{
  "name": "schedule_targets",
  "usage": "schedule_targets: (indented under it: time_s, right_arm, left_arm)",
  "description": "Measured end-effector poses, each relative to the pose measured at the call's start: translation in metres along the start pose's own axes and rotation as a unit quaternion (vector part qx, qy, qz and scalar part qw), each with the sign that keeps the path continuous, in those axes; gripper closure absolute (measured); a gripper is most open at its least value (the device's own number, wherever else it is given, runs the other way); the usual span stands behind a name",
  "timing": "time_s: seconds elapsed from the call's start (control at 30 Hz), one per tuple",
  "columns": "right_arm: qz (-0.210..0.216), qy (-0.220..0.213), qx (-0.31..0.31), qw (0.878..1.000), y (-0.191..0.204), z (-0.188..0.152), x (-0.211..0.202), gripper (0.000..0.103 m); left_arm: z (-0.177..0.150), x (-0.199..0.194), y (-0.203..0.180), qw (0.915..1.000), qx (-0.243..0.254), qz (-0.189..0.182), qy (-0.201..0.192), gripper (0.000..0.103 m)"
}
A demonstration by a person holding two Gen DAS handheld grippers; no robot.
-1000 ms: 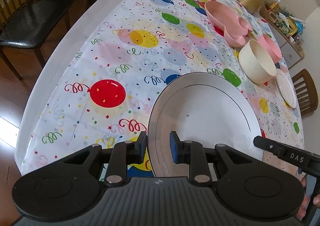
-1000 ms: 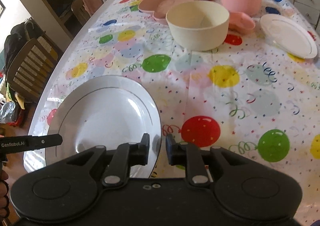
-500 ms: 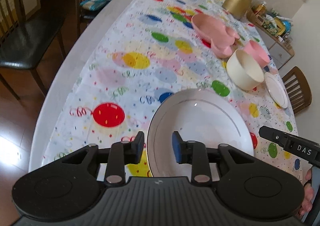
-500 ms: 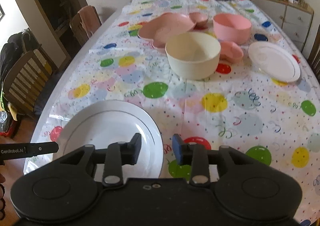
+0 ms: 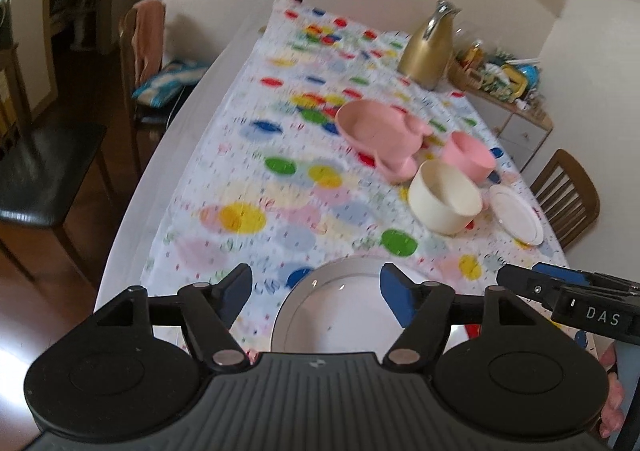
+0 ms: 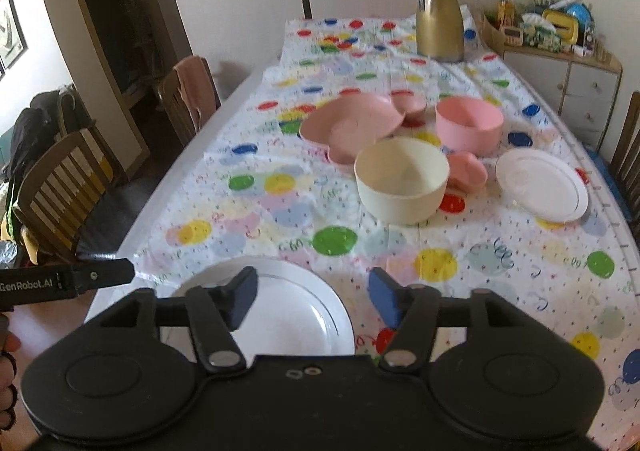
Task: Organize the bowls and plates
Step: 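Open the left gripper and withdraw from the large plate, then move the left tool toward the small white plate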
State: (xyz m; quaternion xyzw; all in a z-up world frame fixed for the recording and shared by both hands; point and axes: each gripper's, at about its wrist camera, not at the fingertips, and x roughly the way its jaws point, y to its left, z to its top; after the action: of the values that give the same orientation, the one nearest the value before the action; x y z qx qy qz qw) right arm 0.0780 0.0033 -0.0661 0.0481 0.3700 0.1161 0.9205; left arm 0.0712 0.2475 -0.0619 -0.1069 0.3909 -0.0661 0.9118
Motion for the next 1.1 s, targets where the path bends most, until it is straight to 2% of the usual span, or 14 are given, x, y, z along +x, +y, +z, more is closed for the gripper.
schedule_targets:
  time_s: [0.1,0.2,0.3,0.37,0.47,0.77,1.1]
  right_arm:
    - [-0.003,-0.013,0.000,1.000,0.003,0.003,-0.007,0.034]
    - [-0.007,-0.025,0.003,1.000,0.004,0.006,-0.013,0.025]
    - [-0.011,-0.035,0.006,0.999,0.006,0.007,-0.020,0.020]
    - [-0.016,-0.043,0.007,0.999,0.007,0.008,-0.024,0.010]
    - [-0.027,-0.054,0.009,0.998,0.008,0.009,-0.030,0.002]
    - [-0.040,-0.082,0.002,0.996,0.010,0.013,-0.045,0.000]
    - [-0.042,-0.100,0.013,0.994,-0.011,0.016,-0.057,0.000]
  left_arm:
    - [0.005,-0.004,-0.005,0.9999,0.008,-0.006,-0.011,0.032]
    - [0.009,-0.009,-0.008,0.9995,0.016,-0.010,-0.024,0.024]
    - [0.012,-0.012,-0.010,0.9992,0.021,-0.013,-0.032,0.024]
    - [0.014,-0.014,-0.013,0.9989,0.026,-0.014,-0.037,0.023]
    - [0.015,-0.016,-0.017,0.9983,0.035,-0.014,-0.044,0.021]
    - [0.019,-0.025,-0.033,0.9958,0.059,-0.019,-0.067,0.019]
    - [0.024,-0.028,-0.063,0.9938,0.075,-0.022,-0.079,0.019]
